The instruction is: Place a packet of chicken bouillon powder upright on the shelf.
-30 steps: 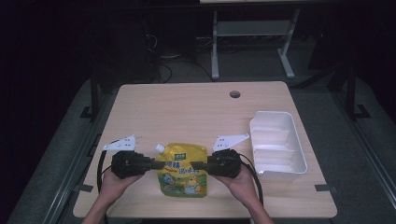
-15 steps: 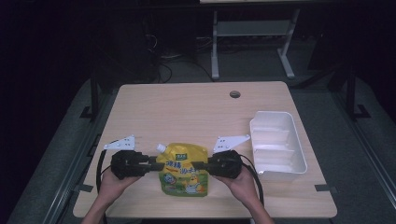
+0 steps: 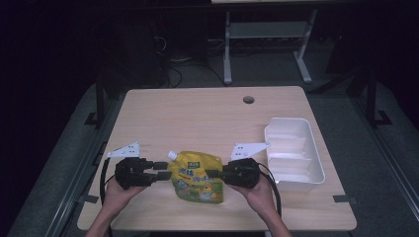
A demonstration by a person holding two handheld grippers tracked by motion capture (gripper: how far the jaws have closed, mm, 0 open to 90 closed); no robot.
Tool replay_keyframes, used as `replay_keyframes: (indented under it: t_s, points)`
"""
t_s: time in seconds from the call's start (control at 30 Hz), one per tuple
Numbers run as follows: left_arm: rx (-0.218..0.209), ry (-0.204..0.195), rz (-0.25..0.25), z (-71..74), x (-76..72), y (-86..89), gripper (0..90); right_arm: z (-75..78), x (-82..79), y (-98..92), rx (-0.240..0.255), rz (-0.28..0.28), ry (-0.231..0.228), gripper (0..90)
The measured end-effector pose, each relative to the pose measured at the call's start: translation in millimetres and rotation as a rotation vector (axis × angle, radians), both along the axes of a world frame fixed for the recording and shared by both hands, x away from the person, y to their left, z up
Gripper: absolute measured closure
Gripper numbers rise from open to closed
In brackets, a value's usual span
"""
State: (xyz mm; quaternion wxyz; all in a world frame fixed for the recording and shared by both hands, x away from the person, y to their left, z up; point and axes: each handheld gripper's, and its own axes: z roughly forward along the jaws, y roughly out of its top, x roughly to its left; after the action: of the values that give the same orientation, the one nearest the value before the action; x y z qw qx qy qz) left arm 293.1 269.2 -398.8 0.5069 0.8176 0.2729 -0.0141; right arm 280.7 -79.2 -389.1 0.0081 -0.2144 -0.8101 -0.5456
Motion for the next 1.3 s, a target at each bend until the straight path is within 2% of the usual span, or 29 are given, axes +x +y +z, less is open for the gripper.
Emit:
replay_keyframes:
  t_s: [0.27, 0.43, 0.83, 1.13, 1.3]
  points:
    - [0.053, -0.011, 0.014, -6.5, 0.4, 1.3, 47.5, 3.2, -0.5, -5.0, 0.014, -0.007, -0.006, 89.5]
    - [0.069, -0.021, 0.031, -8.3, 0.9, 3.0, 44.9, 5.3, -0.4, -8.7, 0.022, -0.022, -0.011, 89.5]
    - [0.078, -0.021, 0.046, -12.0, 1.8, 7.2, 41.9, 10.4, -1.1, -12.1, 0.027, -0.017, -0.017, 89.6]
    - [0.077, -0.002, 0.076, -17.1, 3.5, 16.7, 41.2, 28.0, 1.7, -19.7, 0.029, -0.017, -0.055, 89.7]
    - [0.094, -0.004, 0.08, -17.9, 4.0, 17.9, 41.1, 34.5, 5.0, -22.6, 0.016, -0.011, -0.056, 89.7]
